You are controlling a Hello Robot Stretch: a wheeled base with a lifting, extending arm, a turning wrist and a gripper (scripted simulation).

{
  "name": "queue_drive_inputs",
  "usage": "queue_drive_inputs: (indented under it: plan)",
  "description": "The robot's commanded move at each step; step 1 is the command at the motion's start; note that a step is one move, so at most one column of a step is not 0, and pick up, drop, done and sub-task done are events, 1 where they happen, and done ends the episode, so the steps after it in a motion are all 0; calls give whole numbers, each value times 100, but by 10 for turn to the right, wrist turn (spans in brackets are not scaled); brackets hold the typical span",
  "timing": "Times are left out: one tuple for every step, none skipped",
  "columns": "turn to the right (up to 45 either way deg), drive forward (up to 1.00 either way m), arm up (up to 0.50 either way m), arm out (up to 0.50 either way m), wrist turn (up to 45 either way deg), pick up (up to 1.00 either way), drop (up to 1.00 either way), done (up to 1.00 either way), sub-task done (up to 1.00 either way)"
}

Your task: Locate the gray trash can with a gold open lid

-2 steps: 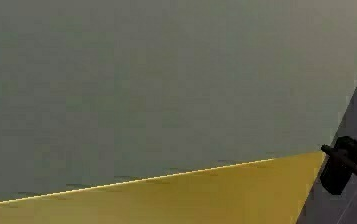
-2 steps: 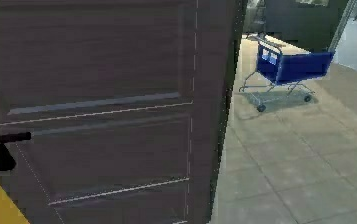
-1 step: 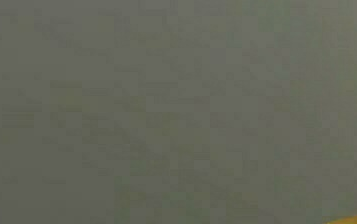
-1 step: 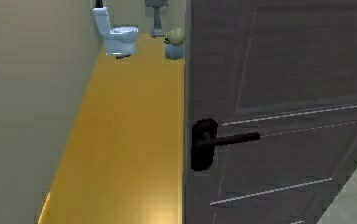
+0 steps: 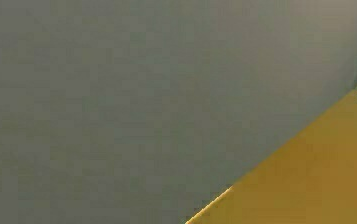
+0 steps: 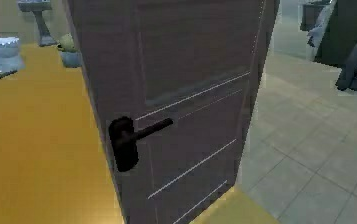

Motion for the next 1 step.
queue_drive_inputs:
  plan:
    - [0,40,0,0,0,0,0,0,0]
